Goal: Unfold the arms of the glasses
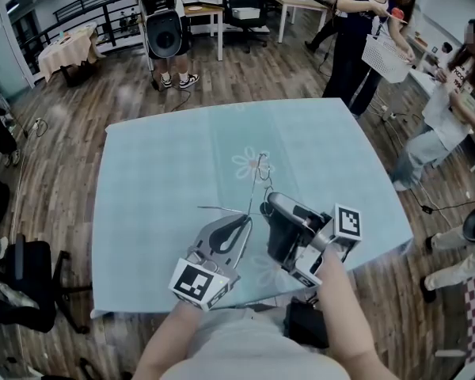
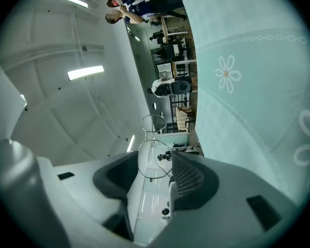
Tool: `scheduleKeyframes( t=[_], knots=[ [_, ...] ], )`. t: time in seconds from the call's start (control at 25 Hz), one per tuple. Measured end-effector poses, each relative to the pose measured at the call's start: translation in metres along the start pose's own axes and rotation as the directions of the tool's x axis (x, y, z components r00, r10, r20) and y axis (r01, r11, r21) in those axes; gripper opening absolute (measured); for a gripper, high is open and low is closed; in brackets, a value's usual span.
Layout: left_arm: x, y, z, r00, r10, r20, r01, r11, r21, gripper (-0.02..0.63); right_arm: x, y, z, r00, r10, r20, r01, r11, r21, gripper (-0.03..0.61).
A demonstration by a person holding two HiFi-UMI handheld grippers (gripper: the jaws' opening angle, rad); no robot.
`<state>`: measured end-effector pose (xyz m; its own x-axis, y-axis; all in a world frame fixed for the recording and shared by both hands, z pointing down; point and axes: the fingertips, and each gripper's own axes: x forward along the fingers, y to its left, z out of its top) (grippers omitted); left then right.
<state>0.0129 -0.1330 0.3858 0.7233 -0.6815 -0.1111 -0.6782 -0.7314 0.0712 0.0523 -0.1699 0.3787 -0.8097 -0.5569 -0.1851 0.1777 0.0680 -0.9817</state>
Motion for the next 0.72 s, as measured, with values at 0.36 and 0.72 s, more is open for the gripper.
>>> scheduleKeyframes(
  t=[0.36, 0.72],
  knots=[
    [-0.008, 0.013, 0.005, 0.999, 0.001, 0.035, -0.001, 1.0, -0.008, 0.023, -0.002, -0.001, 0.002, 1.0, 0.009, -0.011, -0.009, 1.0, 0.006, 0.209],
    [-0.02, 0.041, 0.014, 0.996, 0.056, 0.071, -0.056, 0.998, 0.004, 0.021, -0.002, -0.002, 0.0, 0.999, 0.026, -0.033, -0.025, 0.999, 0.028, 0.209]
  ],
)
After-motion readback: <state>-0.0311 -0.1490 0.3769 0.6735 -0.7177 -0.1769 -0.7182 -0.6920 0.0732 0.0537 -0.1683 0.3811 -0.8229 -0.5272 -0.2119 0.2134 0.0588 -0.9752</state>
